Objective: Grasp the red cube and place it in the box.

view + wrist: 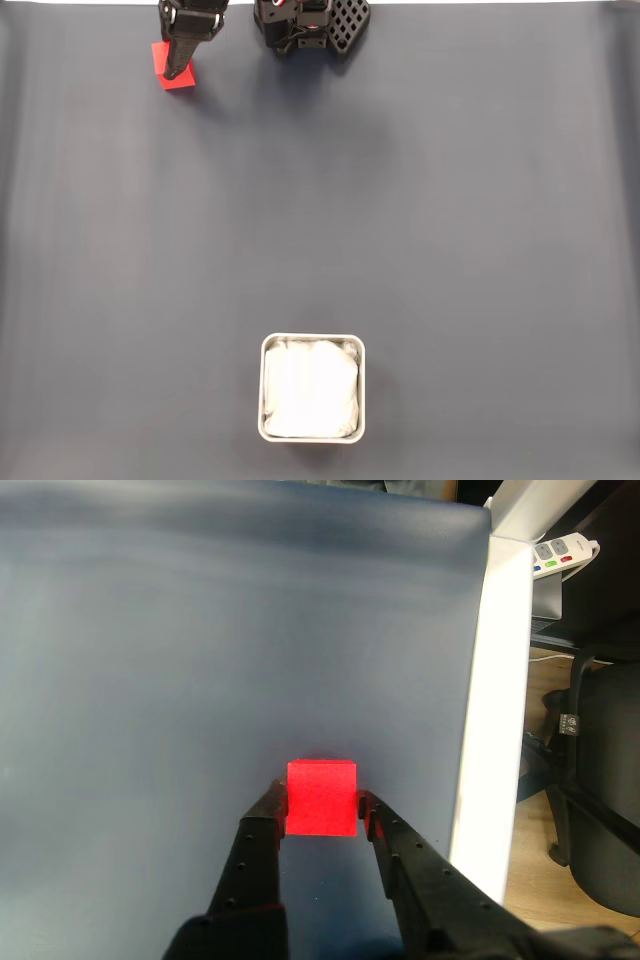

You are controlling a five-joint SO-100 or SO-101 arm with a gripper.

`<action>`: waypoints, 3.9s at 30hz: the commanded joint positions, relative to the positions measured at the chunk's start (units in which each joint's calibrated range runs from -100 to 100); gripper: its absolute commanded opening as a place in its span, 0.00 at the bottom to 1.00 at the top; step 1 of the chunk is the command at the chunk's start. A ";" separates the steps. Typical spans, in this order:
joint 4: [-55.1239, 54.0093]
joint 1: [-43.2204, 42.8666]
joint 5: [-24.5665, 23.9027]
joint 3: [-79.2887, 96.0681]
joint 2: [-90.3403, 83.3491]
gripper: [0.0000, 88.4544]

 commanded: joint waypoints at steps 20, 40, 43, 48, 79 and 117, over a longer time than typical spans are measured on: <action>1.77 -1.48 1.27 -10.01 3.67 0.13; 3.90 -11.85 1.27 -23.60 8.35 0.13; 4.06 -13.98 1.22 -25.16 8.95 0.13; 4.14 -17.82 1.17 -28.44 10.77 0.13; -1.10 -40.12 -0.39 -54.44 32.78 0.13; -11.27 -55.68 1.12 -69.59 49.68 0.13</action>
